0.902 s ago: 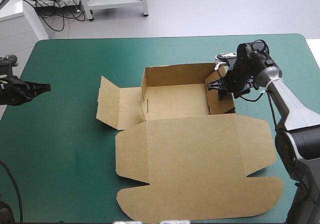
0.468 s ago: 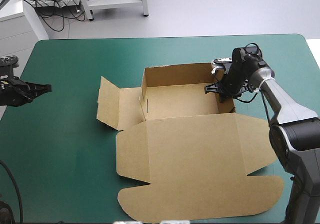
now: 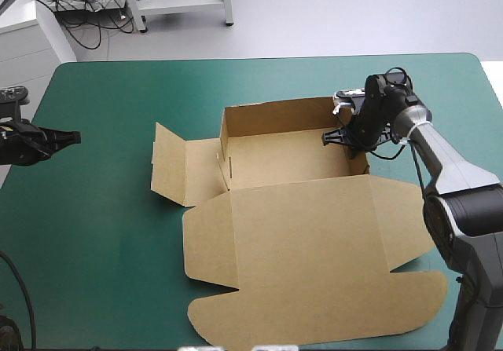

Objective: Fold the box

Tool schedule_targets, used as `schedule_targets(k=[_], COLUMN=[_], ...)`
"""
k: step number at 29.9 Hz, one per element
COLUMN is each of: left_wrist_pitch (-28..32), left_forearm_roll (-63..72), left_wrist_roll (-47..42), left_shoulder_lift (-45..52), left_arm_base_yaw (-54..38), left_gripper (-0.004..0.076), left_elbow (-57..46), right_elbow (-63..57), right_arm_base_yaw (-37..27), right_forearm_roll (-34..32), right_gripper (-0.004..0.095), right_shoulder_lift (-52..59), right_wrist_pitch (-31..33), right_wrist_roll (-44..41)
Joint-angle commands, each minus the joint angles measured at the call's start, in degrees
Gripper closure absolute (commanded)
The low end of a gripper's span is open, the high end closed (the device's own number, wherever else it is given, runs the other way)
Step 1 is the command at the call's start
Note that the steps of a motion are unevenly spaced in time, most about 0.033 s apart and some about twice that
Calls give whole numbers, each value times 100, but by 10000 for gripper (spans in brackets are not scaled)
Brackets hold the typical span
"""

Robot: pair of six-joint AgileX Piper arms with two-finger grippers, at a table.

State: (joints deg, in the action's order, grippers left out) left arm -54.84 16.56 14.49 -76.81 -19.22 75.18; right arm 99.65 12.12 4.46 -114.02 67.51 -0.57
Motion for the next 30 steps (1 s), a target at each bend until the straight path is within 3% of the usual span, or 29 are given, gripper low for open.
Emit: schedule_targets(k=[1,5,8,11,15,17,24,30], left_wrist_pitch=[314,330,211,61,-11,-11,-120,-657], left_forearm_roll=[148,159,171,270,725,966,2193,3674], left_wrist_roll=[-15,-1,-1,-1,-11,-11,11,782], left_shoulder_lift=[159,150,88,-39,-233,-306,-540,-640], left_arm_base_yaw=[-9,-9,-9,-9,-9,-9,-9,-9], left_gripper=[727,710,629,489,243,165,152,152], left_elbow=[158,158,158,158,158,158,158,158], right_elbow=[351,795,1023,1063,1063,1063,1063,1063], right_arm_base_yaw=[-42,-271,-493,-643,-740,-752,-799,-799], right_forearm_roll=[73,786,1491,1927,2012,2135,3118,3522], right_gripper=[928,928,928,928,928,928,928,928], right_shoulder_lift=[488,577,660,753,844,892,1011,1046], right_wrist_pitch=[106,435,435,435,435,435,435,435], right_wrist_roll=[188,474,581,788,841,911,1219,1295])
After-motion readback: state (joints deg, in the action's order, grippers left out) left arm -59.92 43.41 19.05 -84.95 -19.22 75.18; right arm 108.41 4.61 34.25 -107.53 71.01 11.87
